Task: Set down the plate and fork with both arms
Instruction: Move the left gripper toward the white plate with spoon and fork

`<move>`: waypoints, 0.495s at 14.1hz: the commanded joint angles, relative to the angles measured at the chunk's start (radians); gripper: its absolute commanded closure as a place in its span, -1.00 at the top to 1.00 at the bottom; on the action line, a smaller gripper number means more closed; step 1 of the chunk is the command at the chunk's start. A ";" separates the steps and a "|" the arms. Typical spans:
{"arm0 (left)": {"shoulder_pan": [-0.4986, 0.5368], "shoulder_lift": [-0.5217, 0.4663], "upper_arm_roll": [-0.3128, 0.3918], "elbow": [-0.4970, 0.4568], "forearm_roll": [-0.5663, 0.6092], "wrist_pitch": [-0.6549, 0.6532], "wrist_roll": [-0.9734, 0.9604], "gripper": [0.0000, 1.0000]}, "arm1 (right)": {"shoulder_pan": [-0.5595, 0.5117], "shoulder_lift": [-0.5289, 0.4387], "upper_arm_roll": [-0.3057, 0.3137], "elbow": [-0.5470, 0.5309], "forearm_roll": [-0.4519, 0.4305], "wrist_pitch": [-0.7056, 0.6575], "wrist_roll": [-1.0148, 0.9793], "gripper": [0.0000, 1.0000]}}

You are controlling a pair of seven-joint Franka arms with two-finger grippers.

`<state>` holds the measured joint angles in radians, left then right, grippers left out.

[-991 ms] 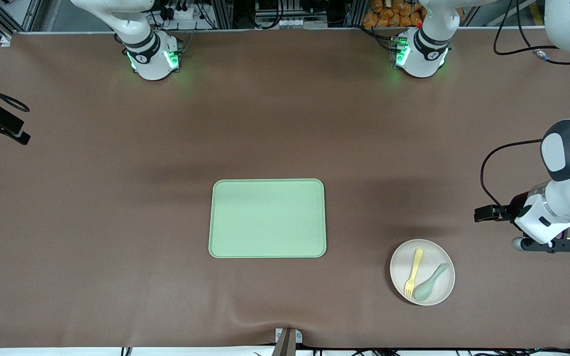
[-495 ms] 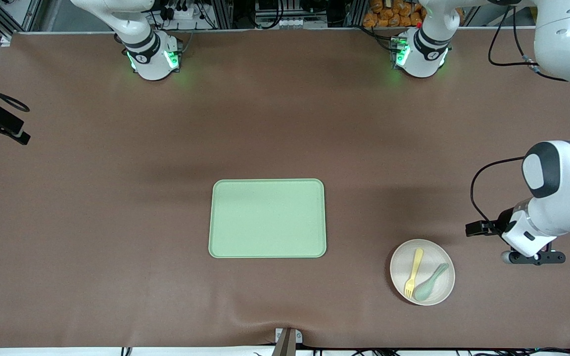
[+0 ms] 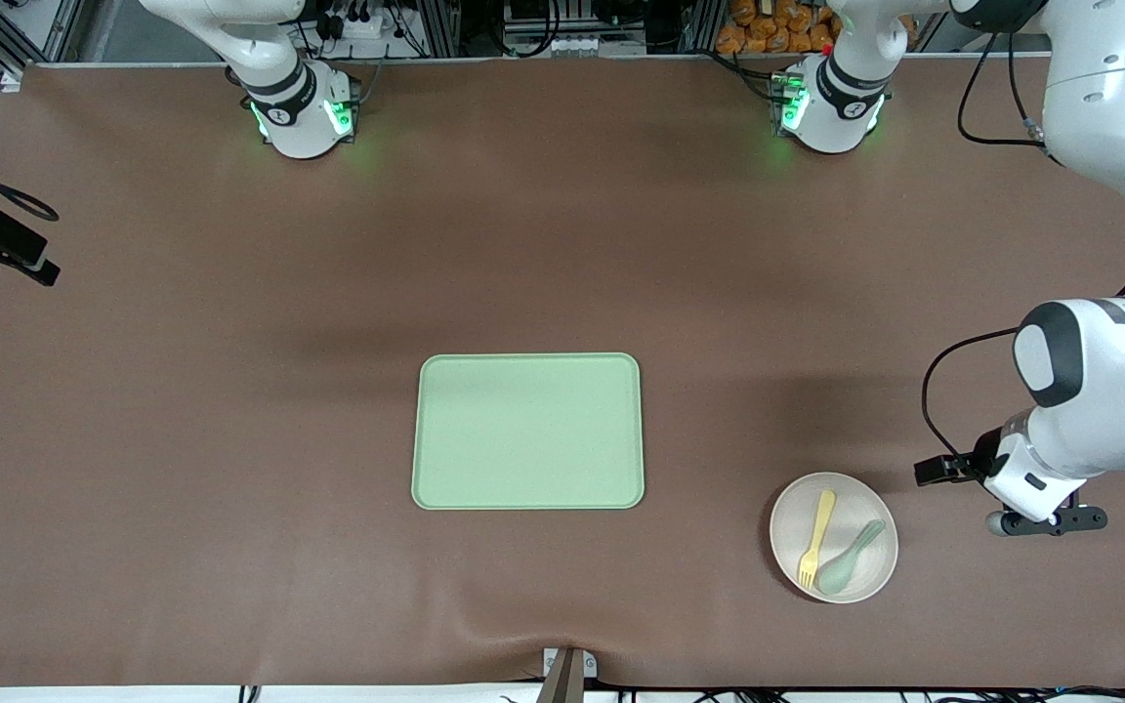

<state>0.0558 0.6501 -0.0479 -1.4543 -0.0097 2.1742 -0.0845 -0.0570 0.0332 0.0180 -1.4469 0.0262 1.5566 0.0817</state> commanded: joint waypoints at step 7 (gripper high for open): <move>-0.020 0.134 0.002 0.069 0.011 0.105 -0.290 1.00 | -0.024 0.005 0.016 0.014 0.017 -0.010 -0.010 1.00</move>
<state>0.0517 0.7356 -0.0477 -1.4146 -0.0097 2.2515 -0.3142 -0.0570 0.0332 0.0180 -1.4469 0.0264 1.5566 0.0817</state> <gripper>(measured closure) 0.000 0.000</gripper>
